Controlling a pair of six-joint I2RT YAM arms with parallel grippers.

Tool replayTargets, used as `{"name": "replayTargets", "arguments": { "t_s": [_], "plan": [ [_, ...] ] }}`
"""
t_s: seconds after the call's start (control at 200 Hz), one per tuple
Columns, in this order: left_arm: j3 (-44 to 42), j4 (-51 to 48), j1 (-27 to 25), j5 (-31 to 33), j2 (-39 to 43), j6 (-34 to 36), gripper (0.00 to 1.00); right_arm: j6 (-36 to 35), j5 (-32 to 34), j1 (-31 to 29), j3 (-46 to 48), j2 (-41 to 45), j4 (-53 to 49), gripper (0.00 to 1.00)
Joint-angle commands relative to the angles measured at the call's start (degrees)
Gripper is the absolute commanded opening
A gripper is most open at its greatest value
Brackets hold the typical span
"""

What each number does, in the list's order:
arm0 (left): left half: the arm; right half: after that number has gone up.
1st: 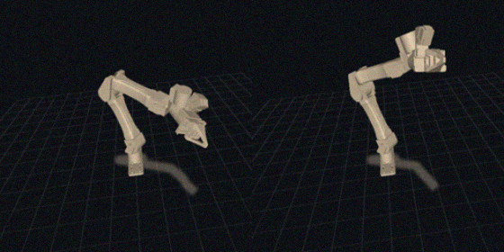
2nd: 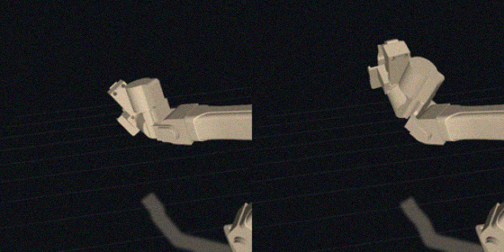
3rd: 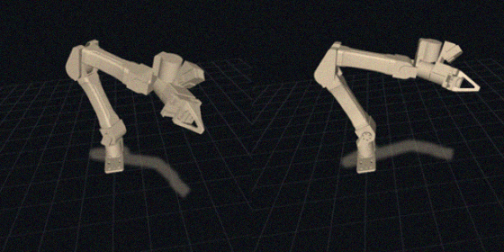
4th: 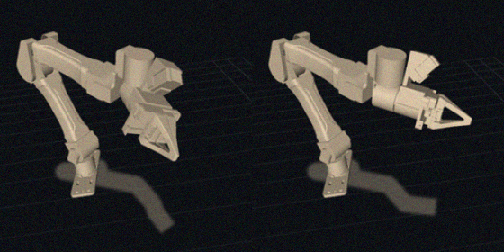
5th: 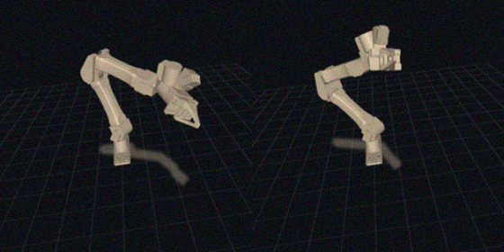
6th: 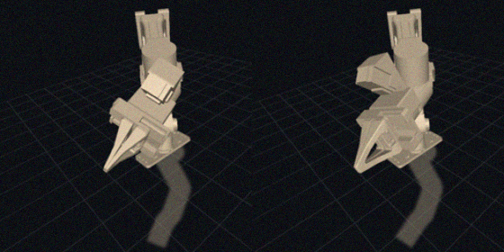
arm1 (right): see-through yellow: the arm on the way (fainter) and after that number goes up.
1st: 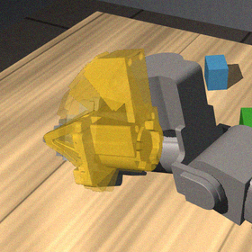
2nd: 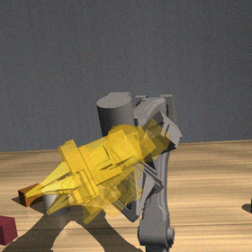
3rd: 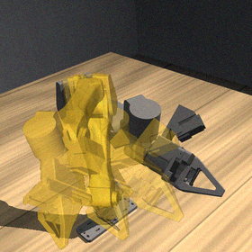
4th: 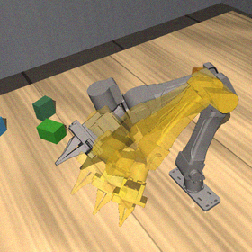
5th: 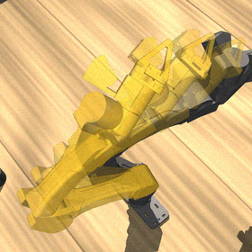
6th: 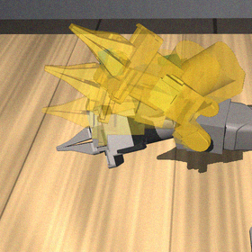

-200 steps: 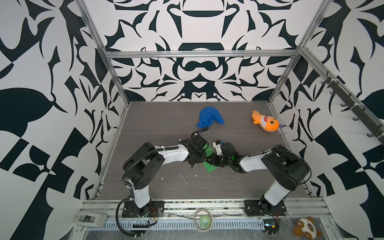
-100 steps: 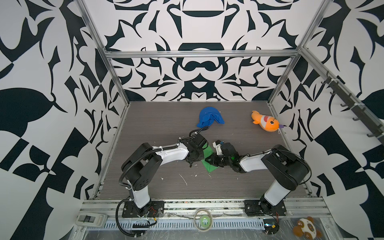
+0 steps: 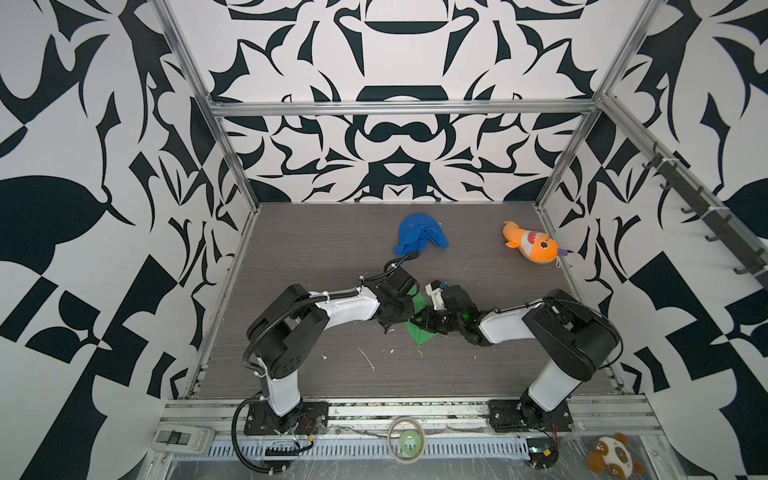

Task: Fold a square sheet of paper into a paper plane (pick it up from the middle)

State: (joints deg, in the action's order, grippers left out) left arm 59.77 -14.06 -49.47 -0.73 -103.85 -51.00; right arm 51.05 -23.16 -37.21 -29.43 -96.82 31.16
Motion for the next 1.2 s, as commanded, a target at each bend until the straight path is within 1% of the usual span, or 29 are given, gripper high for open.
{"name": "replayTargets", "arguments": {
  "t_s": [0.0,0.125,0.18,0.27,0.425,0.585,0.925,1.195],
  "plan": [
    [-0.4,-1.1,-0.1,-0.5,-1.2,-0.4,0.05,-0.8,3.2,0.2,1.0,-2.2,-8.3,0.04],
    [-1.1,-1.3,-0.1,0.0,-1.4,-0.5,0.02,-1.0,1.5,0.4,0.8,-1.1,-7.5,0.04],
    [-1.4,-1.6,-0.1,0.3,-1.6,-0.7,0.0,-1.3,-0.4,0.9,0.8,0.2,-6.6,0.04],
    [-2.2,-1.5,-0.1,0.5,-1.9,-1.1,0.0,-2.7,-3.7,1.5,0.6,3.6,-6.8,0.05],
    [-2.7,-1.6,-0.1,0.8,-2.5,-1.1,0.0,-4.7,-8.4,1.5,0.7,9.2,-10.5,0.06],
    [-2.6,-1.3,-0.1,0.8,-2.7,-1.2,0.0,-4.0,-12.0,1.5,2.2,10.7,-11.9,0.06],
    [-2.7,-1.4,-0.1,1.2,-2.7,-1.4,0.0,-3.8,-13.8,1.5,2.5,8.1,-11.4,0.06],
    [-2.6,-1.7,-0.1,1.7,-2.4,-1.4,0.0,-3.6,-12.3,1.5,3.0,6.7,-11.8,0.06]
  ]
}}
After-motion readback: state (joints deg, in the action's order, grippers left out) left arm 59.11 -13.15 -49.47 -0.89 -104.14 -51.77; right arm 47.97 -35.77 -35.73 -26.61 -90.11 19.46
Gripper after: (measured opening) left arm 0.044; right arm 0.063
